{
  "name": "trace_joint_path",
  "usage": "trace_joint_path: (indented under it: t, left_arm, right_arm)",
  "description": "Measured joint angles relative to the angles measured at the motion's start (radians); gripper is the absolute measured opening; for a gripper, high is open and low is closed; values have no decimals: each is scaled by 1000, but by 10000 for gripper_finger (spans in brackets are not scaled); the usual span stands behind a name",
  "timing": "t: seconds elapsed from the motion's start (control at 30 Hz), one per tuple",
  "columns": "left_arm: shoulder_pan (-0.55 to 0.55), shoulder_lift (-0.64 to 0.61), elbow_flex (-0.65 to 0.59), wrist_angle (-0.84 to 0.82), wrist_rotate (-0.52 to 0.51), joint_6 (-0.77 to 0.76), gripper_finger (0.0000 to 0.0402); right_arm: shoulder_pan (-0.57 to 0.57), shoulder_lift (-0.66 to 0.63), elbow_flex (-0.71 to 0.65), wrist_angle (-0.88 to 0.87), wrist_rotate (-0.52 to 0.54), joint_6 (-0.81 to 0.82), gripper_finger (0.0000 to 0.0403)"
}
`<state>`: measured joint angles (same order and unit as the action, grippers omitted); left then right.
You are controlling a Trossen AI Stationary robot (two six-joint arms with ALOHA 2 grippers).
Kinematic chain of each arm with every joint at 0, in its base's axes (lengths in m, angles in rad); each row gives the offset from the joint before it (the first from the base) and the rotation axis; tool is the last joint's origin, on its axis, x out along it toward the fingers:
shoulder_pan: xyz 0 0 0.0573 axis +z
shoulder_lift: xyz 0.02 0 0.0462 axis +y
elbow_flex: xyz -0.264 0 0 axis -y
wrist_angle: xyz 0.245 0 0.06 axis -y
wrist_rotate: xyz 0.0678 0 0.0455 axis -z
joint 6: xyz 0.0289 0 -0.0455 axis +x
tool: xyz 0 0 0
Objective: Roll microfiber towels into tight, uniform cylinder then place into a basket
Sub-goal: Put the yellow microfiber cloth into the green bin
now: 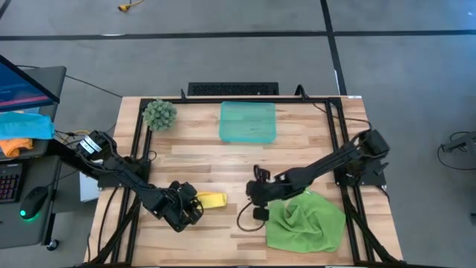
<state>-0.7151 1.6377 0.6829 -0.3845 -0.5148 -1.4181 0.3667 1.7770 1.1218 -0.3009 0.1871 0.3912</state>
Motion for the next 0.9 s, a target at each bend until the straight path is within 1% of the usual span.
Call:
trace_joint_path:
  t: [0.07, 0.13, 0.23, 0.4, 0.53, 0.6, 0.7, 0.8, 0.9]
  left_arm:
    - [0, 0, 1, 0, 1, 0, 118]
    - [0, 0, 1, 2, 0, 1, 118]
    - [0, 0, 1, 2, 0, 1, 118]
    - [0, 0, 1, 2, 0, 1, 118]
    - [0, 0, 1, 1, 1, 1, 118]
    - [0, 1, 1, 1, 1, 1, 118]
    - [0, 1, 1, 0, 1, 1, 118]
    - [0, 1, 2, 0, 1, 1, 118]
    - [0, 1, 2, 1, 1, 1, 118]
  right_arm:
    - [-11, -32, -70, 151, -1, 87, 109]
    - [-21, -39, -114, 301, -2, 188, 109]
    - [-34, -16, -140, 448, -6, 327, 109]
    - [-41, 58, -121, 527, -63, 395, 120]
    - [-58, 122, -84, 532, -94, 542, 157]
    - [-73, 154, -66, 532, -128, 604, 179]
    - [-95, 185, -39, 528, -212, 623, 205]
    - [-108, 193, -27, 532, -289, 602, 223]
    - [-109, 193, -23, 537, -302, 595, 229]
